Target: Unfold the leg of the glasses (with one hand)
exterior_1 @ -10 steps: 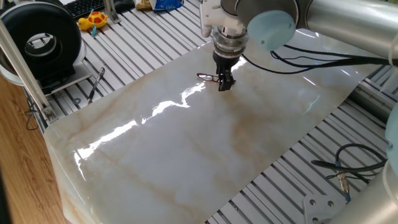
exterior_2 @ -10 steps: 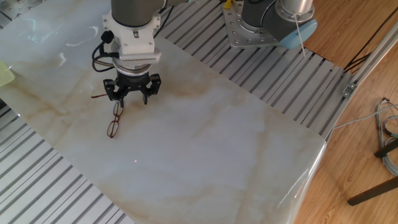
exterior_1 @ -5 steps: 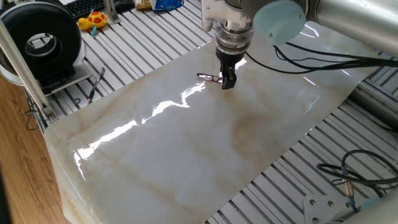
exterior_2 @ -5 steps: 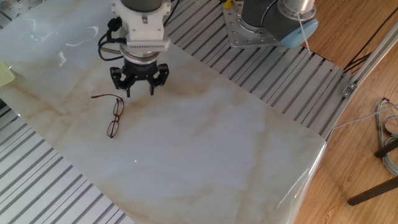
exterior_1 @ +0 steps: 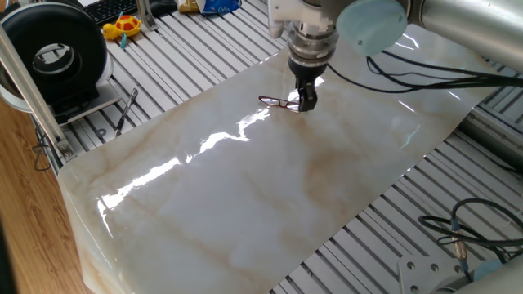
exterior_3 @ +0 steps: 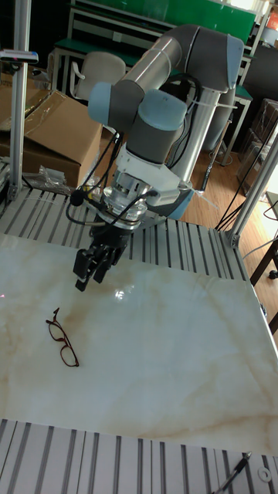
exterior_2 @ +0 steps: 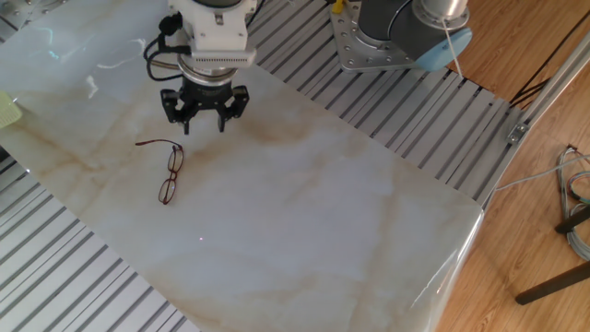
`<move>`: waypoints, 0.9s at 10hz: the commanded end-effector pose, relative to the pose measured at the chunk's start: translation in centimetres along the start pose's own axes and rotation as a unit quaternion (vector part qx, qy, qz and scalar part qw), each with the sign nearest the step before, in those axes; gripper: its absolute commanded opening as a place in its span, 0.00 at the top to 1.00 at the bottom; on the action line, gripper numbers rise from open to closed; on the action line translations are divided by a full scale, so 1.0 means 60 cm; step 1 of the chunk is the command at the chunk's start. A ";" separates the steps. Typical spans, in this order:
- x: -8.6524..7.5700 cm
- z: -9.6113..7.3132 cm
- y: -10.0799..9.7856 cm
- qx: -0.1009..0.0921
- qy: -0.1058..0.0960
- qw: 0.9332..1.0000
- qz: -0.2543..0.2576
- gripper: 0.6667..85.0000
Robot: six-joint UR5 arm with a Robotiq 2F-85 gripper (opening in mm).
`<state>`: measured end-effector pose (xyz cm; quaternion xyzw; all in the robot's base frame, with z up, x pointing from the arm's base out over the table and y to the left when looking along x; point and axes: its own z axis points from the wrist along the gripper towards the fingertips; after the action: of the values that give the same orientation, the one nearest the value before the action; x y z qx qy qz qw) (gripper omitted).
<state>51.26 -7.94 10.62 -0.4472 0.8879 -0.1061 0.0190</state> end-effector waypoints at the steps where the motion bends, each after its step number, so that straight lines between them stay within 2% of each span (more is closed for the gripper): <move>1: 0.010 -0.038 0.022 -0.014 0.007 1.000 0.010 0.36; 3: -0.009 -0.038 0.022 -0.004 -0.015 0.999 0.045 0.36; 4: -0.016 -0.039 0.009 0.010 -0.024 0.999 0.046 0.37; 5: -0.024 -0.039 0.004 0.016 -0.033 0.998 0.045 0.37; 6: -0.014 -0.036 -0.011 0.018 -0.034 0.999 0.037 0.38; 8: -0.009 -0.042 -0.069 0.000 -0.020 1.000 -0.004 0.38; 9: -0.015 -0.044 -0.073 -0.007 -0.017 1.000 -0.005 0.38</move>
<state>53.05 -8.35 13.30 -0.4389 0.8916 -0.1044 0.0387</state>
